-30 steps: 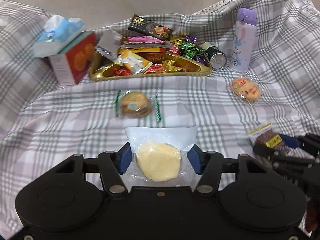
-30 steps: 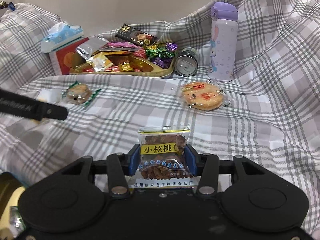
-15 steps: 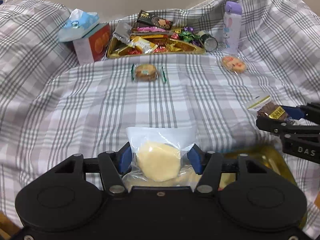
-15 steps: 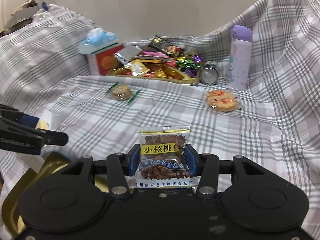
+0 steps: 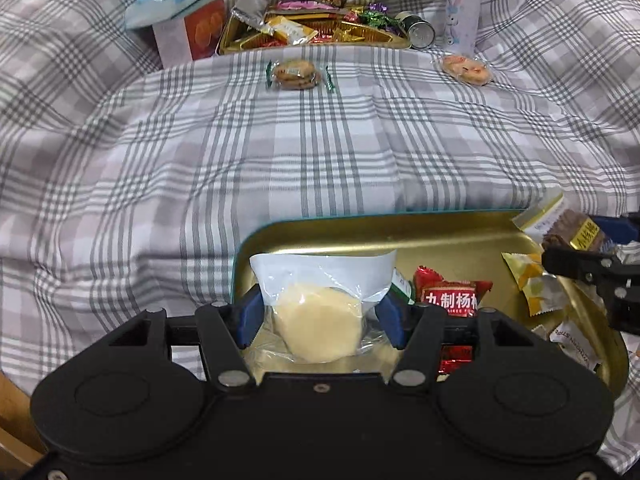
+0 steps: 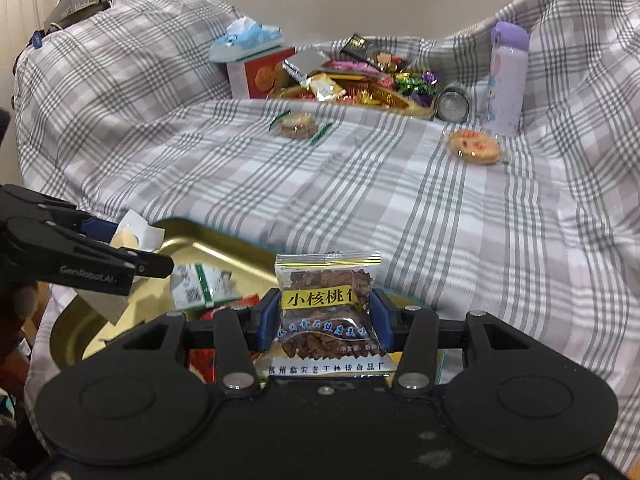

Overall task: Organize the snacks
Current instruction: 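Carry both held packets over the gold tin tray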

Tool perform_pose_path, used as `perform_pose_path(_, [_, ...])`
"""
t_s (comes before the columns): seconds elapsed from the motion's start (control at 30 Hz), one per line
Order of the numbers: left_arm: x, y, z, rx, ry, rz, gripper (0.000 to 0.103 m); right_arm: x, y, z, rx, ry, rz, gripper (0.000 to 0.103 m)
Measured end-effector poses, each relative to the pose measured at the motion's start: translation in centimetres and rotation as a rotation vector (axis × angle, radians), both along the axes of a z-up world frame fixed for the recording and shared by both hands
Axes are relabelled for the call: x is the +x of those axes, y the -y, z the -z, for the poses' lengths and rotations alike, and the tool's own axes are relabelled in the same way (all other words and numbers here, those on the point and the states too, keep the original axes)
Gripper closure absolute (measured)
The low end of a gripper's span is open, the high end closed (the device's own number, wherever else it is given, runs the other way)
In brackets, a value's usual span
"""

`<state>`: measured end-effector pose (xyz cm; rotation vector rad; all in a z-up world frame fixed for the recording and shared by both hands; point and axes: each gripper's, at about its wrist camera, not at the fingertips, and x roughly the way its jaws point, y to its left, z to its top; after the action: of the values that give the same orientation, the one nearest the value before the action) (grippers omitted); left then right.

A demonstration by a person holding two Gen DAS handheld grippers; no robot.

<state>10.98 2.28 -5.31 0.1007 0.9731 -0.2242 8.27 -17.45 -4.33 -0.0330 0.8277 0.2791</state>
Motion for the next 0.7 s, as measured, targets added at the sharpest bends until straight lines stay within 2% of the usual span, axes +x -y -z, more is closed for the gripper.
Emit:
perform_pose_path(0.4, [-0.6, 0.2, 0.0, -0.019, 0.012, 0.034, 0.036, -0.3, 0.0, 0.8, 0.015, -0.046, 0.013, 0.054])
perform_pose_path(0.7, [-0.6, -0.2, -0.9, -0.034, 0.042, -0.010, 0.033, -0.5, -0.2, 0.9, 0.030, -0.046, 0.000, 0.054])
